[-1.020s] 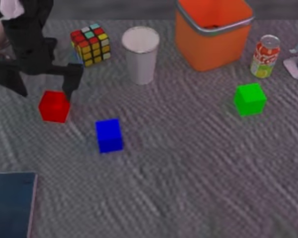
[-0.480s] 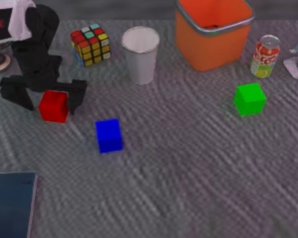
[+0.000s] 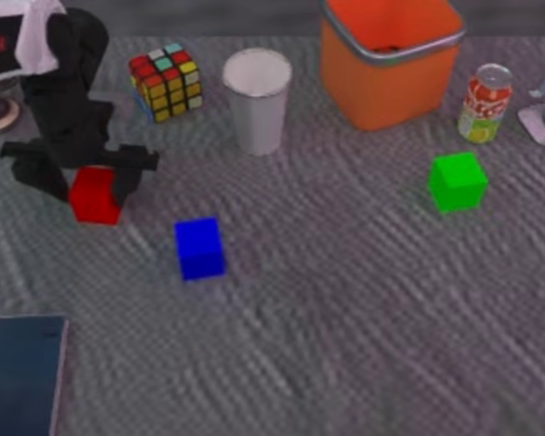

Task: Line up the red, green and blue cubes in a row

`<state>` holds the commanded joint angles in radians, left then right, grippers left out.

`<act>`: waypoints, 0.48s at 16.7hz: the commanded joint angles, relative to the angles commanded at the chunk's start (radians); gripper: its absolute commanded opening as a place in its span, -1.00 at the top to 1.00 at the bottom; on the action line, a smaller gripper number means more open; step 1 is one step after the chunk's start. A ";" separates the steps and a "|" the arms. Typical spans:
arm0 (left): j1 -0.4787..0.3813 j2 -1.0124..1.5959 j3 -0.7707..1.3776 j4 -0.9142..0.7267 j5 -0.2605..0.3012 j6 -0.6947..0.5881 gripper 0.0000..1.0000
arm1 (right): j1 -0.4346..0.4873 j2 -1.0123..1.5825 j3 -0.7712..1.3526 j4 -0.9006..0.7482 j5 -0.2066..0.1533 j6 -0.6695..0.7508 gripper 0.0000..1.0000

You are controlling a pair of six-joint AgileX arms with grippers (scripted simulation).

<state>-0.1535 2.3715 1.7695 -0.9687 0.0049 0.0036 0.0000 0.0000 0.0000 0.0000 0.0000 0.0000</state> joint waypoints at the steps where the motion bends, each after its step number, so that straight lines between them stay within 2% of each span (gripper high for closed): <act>1: 0.000 0.000 0.000 0.000 0.000 0.000 0.36 | 0.000 0.000 0.000 0.000 0.000 0.000 -1.00; 5: 0.000 0.000 0.000 0.000 0.000 0.000 0.96 | 0.000 0.000 0.000 0.000 0.000 0.000 -1.00; 8: 0.000 0.000 0.000 0.000 0.000 0.000 1.00 | 0.000 0.000 0.000 0.000 0.000 0.000 -1.00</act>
<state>-0.1535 2.3715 1.7695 -0.9687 0.0049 0.0036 0.0000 0.0000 0.0000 0.0000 0.0000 0.0000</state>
